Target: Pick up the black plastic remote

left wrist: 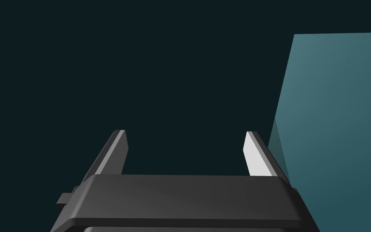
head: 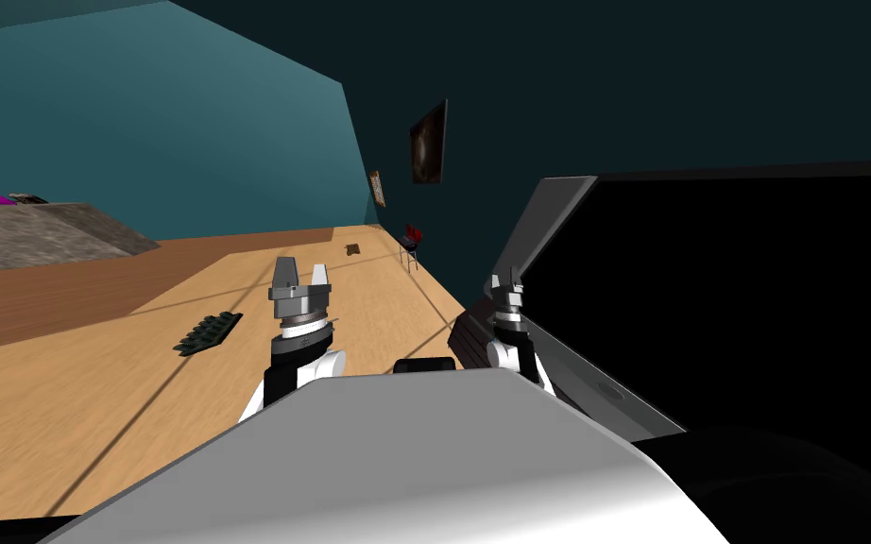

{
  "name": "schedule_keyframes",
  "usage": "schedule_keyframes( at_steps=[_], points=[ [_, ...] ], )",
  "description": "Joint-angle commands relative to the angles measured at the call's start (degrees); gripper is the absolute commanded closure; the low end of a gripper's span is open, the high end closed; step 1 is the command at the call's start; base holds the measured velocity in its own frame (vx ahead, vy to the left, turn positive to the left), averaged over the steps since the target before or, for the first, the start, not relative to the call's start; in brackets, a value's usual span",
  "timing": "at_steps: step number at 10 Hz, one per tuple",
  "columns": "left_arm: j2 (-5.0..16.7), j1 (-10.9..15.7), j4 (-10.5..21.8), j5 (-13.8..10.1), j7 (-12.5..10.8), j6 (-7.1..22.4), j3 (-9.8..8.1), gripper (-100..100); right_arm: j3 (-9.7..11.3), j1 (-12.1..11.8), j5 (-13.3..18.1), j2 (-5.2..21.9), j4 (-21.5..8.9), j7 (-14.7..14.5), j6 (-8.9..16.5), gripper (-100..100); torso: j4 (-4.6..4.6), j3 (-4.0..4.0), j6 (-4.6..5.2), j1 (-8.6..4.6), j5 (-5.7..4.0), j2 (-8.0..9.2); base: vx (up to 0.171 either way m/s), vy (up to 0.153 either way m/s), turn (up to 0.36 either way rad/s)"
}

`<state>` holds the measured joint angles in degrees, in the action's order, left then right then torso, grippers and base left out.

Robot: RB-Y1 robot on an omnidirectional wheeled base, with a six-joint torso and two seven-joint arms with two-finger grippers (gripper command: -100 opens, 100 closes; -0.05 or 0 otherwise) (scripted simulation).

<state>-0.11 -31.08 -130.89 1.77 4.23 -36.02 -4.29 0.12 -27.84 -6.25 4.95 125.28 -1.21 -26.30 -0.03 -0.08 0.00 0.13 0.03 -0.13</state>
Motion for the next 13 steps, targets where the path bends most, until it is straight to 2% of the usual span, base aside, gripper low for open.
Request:
schedule_keyframes(
  at_steps=[1,2,3,4,5,6,7,8,9,10,11,13],
  points=[
    [0.0,0.0,0.0,0.0,0.0,0.0,0.00,0,-0.7,1.6,-0.9,1.8,-2.3,0.9,2.9,-100,0.00,0.00,0.00,0.00,0.00,0.00,0.036,0.045,0.018],
    [0.0,0.0,0.0,0.0,0.0,0.0,0.00,0,-1.2,2.6,-1.6,2.6,-3.5,1.5,4.5,-100,-0.01,-0.02,-0.01,0.02,0.00,-0.03,0.033,0.058,0.028],
    [0.0,0.0,0.0,0.0,0.0,0.0,0.00,0,-1.2,2.6,-1.6,2.6,-3.5,1.5,5.2,-100,-0.01,-0.02,0.00,0.06,0.01,-0.03,0.022,0.041,0.008],
    [0.0,0.0,0.0,0.0,0.0,0.0,0.00,0,-1.7,3.7,-2.4,3.3,-4.8,2.2,7.4,-100,0.00,0.01,0.00,0.03,0.01,0.02,0.025,0.040,0.017],
    [0.0,0.0,0.0,0.0,0.0,0.0,0.00,0,-1.7,3.7,-2.4,3.3,-4.8,2.2,7.7,-100,0.00,0.01,0.00,0.03,0.00,0.02,0.022,0.033,0.012],
    [0.0,0.0,0.0,0.0,0.0,0.0,0.00,0,-2.2,4.9,-3.2,3.9,-6.2,2.9,10.0,-100,0.01,0.02,0.00,0.00,0.00,0.03,0.028,0.040,0.021],
    [0.0,0.0,0.0,0.0,0.0,0.0,0.00,0,-2.2,4.9,-3.2,3.9,-6.2,2.9,10.4,-100,0.00,0.01,0.00,0.02,0.00,0.01,0.024,0.032,0.011],
    [0.0,0.0,0.0,0.0,0.0,0.0,0.00,0,-2.8,6.2,-4.0,4.3,-7.7,3.6,12.3,-100,0.00,0.01,0.00,-0.01,0.00,0.02,0.029,0.032,0.026],
    [0.0,0.0,0.0,0.0,0.0,0.0,0.00,0,-2.8,6.2,-4.0,4.3,-7.7,3.6,13.2,-100,0.00,0.00,0.00,-0.01,0.00,0.00,0.025,0.030,0.012],
    [0.0,0.0,0.0,0.0,0.0,0.0,0.00,0,-3.5,7.5,-4.9,4.7,-9.2,4.4,15.3,-100,0.00,0.01,0.01,-0.02,0.00,0.02,0.042,0.046,0.017],
    [0.0,0.0,0.0,0.0,0.0,0.0,0.00,0,-3.5,7.5,-4.9,4.7,-9.2,4.4,16.1,-100,0.00,-0.02,0.00,0.04,0.01,-0.03,0.032,0.040,0.012],
    [0.0,0.0,0.0,0.0,0.0,0.0,0.00,0,-4.8,10.3,-6.8,5.1,-12.4,6.0,20.6,-100,0.00,0.00,0.00,0.03,0.01,0.00,0.042,0.053,0.038]
  ],
)
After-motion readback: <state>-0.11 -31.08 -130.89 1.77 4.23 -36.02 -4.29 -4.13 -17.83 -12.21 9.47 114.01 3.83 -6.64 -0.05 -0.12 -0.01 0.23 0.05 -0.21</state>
